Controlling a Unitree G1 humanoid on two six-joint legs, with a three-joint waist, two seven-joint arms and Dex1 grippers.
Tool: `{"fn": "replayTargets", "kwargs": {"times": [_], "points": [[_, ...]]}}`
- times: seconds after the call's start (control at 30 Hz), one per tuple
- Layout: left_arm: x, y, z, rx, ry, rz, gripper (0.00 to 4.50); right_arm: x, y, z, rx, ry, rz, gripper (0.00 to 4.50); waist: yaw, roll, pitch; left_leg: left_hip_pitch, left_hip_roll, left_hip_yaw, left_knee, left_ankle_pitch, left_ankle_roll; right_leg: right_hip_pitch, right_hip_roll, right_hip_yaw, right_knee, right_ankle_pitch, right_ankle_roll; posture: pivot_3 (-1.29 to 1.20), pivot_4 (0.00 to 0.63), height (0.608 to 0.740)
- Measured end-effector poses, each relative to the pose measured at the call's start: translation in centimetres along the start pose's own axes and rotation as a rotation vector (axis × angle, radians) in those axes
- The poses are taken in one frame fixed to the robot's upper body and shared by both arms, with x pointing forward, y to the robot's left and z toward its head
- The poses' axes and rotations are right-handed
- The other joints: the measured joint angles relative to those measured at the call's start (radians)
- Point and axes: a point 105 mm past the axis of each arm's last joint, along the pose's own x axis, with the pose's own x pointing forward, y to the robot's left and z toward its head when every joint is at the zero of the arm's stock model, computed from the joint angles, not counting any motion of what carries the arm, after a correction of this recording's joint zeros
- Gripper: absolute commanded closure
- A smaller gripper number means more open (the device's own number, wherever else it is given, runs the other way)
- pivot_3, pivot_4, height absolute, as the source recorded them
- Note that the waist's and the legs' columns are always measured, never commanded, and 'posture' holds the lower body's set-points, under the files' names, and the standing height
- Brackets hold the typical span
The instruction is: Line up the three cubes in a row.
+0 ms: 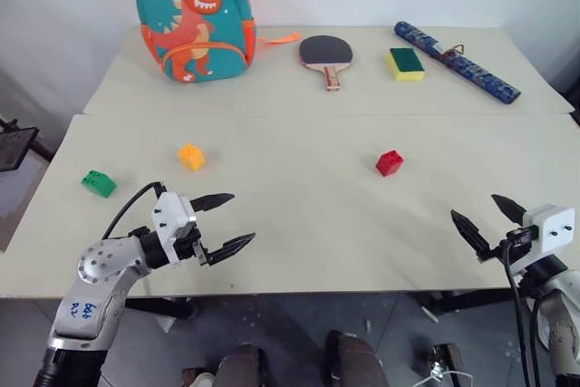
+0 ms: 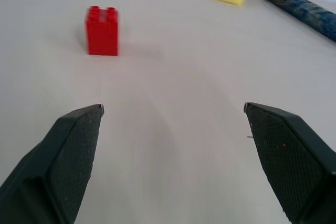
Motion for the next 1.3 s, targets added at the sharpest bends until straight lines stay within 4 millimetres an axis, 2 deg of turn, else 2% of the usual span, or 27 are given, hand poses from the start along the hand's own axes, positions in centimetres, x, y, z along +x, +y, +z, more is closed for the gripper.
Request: {"fn": "replayTargets", "kwargs": {"times": [0.07,0.13,0.2,0.23,0.3,0.4,0.53,0.7,0.93,1.0,1.07,1.13,1.2,1.3], "points": [[0.0,-0.1,0.1,-0.001,-0.004,-0.015,0.00,1.0,0.5,0.4,0.009,-0.011,0.015,0.01,-0.007,0.000,0.000,0.000,0.000,0.000,0.000,0.000,0.000,0.000,0.000,0.000,0.000,0.000,0.000,0.00,0.150,0.740],[0.2,-0.2,0.1,-0.021,-0.007,-0.046,0.00,4.4,1.6,1.6,0.066,-0.004,0.055,0.01,-0.022,0.000,0.000,0.001,0.000,0.001,0.001,0.000,0.001,-0.001,0.000,0.005,0.001,0.000,0.000,0.00,0.150,0.740],[0.6,-0.4,0.4,-0.025,-0.021,-0.076,0.00,7.5,3.6,3.8,0.075,-0.015,0.140,0.01,-0.024,0.001,0.001,0.004,0.000,-0.001,0.000,0.001,0.001,-0.001,0.000,0.007,0.002,0.000,-0.001,0.00,0.150,0.740],[0.6,-0.5,0.5,-0.023,-0.023,-0.083,0.00,8.7,4.6,4.8,0.068,-0.017,0.177,0.01,-0.019,0.001,0.000,0.004,0.000,-0.001,0.000,0.001,0.001,-0.001,0.000,0.007,0.004,0.000,-0.001,0.00,0.150,0.740],[0.4,-0.5,0.2,-0.029,-0.014,-0.086,0.00,10.5,5.3,5.7,0.064,-0.001,0.180,0.01,-0.009,0.001,0.000,0.004,0.001,0.001,0.000,0.000,0.000,-0.001,0.000,0.004,0.006,0.000,-0.001,0.00,0.150,0.740],[0.3,-0.6,-0.1,-0.038,-0.007,-0.087,0.00,12.5,5.7,5.6,0.075,0.038,0.150,0.01,0.005,0.001,0.000,-0.001,0.000,-0.001,0.001,0.000,0.000,-0.003,0.000,0.002,0.004,0.001,0.000,0.00,0.150,0.740],[0.1,-1.0,-0.3,-0.047,0.001,-0.086,0.00,14.3,5.3,3.6,0.057,0.133,0.089,0.01,0.013,0.001,0.000,-0.004,0.000,-0.001,0.000,0.000,0.001,-0.004,0.000,-0.001,0.002,0.001,0.001,0.00,0.150,0.740],[0.0,-1.3,-0.1,-0.041,0.001,-0.075,0.00,14.6,4.3,1.0,0.072,0.221,0.053,0.01,0.010,0.001,0.000,-0.004,0.000,-0.001,0.000,0.000,0.000,-0.003,0.000,-0.002,0.001,0.001,0.001,0.00,0.150,0.740],[-0.3,-1.1,0.0,-0.039,0.007,-0.046,0.00,14.1,6.0,0.5,0.116,0.201,0.164,2.26,0.002,0.001,0.000,-0.004,0.000,-0.001,0.000,0.000,0.000,-0.003,0.000,-0.002,0.001,0.001,0.001,0.00,0.150,0.740],[-0.4,-1.0,-0.1,-0.039,0.008,-0.040,0.00,14.0,6.7,0.9,0.125,0.173,0.232,2.96,0.001,0.001,0.000,-0.004,0.000,-0.001,0.000,0.000,0.000,-0.003,0.000,-0.002,0.001,0.001,0.001,0.00,0.150,0.740],[-0.5,-1.1,-0.2,-0.044,0.012,-0.035,0.00,13.5,8.0,2.1,0.121,0.110,0.363,3.01,-0.001,0.001,0.000,-0.004,0.000,-0.001,0.000,0.000,0.000,-0.003,0.000,-0.002,0.001,0.001,0.001,0.00,0.150,0.740],[-0.6,-1.2,-0.4,-0.051,0.017,-0.034,0.00,12.1,9.8,3.1,0.076,0.083,0.587,3.01,0.000,0.001,0.000,-0.004,0.000,-0.002,0.000,0.000,0.000,-0.003,0.000,-0.003,0.000,0.001,0.001,0.00,0.150,0.740],[-0.8,-1.5,-0.8,-0.063,0.026,-0.036,0.00,10.1,11.1,2.9,0.006,0.119,0.816,3.01,0.001,0.001,0.000,-0.004,0.000,-0.002,0.000,0.000,0.001,-0.002,0.000,-0.003,-0.001,0.001,0.001,0.00,0.150,0.740],[-0.8,-1.5,-0.8,-0.064,0.028,-0.039,0.00,8.6,11.8,2.1,-0.087,0.167,1.000,3.01,0.000,0.001,0.000,-0.003,0.000,-0.001,0.001,0.000,0.001,-0.001,0.000,-0.003,-0.002,0.001,0.001,0.00,0.150,0.740]]}}
